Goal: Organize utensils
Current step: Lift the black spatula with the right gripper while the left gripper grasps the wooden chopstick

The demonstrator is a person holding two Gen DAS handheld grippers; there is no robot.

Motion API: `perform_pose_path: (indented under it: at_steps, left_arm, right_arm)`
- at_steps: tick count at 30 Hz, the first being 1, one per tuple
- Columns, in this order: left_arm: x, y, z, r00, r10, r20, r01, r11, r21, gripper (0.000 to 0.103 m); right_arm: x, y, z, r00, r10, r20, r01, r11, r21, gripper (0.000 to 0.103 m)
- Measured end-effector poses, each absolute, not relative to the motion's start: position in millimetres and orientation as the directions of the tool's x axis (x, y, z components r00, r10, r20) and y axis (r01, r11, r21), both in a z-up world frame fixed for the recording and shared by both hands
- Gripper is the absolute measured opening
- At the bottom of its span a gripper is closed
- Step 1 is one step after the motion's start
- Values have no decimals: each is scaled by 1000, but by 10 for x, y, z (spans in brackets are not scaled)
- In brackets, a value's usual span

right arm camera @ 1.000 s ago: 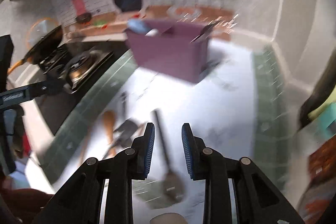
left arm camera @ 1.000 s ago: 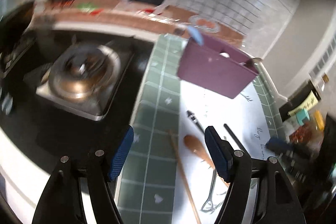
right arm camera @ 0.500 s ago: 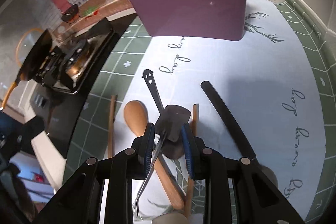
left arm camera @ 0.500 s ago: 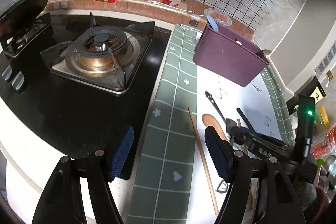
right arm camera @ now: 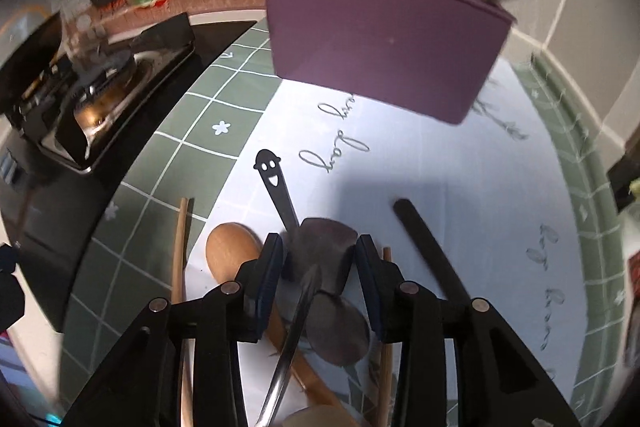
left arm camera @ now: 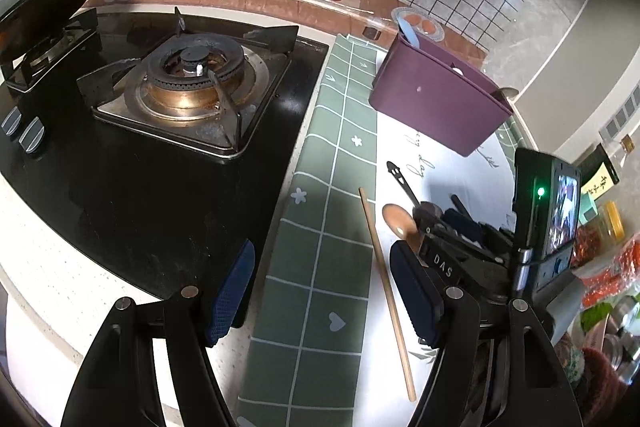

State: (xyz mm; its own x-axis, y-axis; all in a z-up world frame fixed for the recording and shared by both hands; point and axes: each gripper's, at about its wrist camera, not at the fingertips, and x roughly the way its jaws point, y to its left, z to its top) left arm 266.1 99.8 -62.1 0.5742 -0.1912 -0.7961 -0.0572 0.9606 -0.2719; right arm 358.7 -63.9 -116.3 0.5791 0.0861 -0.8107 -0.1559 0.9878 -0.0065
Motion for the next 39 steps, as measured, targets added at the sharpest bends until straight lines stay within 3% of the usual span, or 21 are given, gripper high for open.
perform_pose_path:
  at_steps: [6,13,16,22,29,39]
  left_arm:
    - [2733,807,-687,535,-232,-812,12,964,-267,71]
    - [2870,545,-871,437,-292,-851,31,950,-310,69]
    - [2933,463,-940,413,-282,-866,9,952,-306,60]
    - [3056,287,-1023,392,-241,-888,16,967,-255,31]
    - [3271,197,-1130,364,-168,-916,1,984,-180,30]
    - [3425,101,-1157,379,-166,-911,55,986,-156,8]
  right_arm:
    - [3560,-916,-1138,554,187,-811,-218,973,75,29]
    - [3265,-1522,-943,655,177,-734,-209,977,49,29]
    - [3182,-1765,-879,681,162,-714,-179,982,53,29]
    - [3051,-2145,-794,708,151,-690,-110,989,103,29]
    - [2963,-2338,-826,709,158,-687,-70,986,154,29]
    - [2915,-2300,-810,715,166,-679,-72,984,164,29]
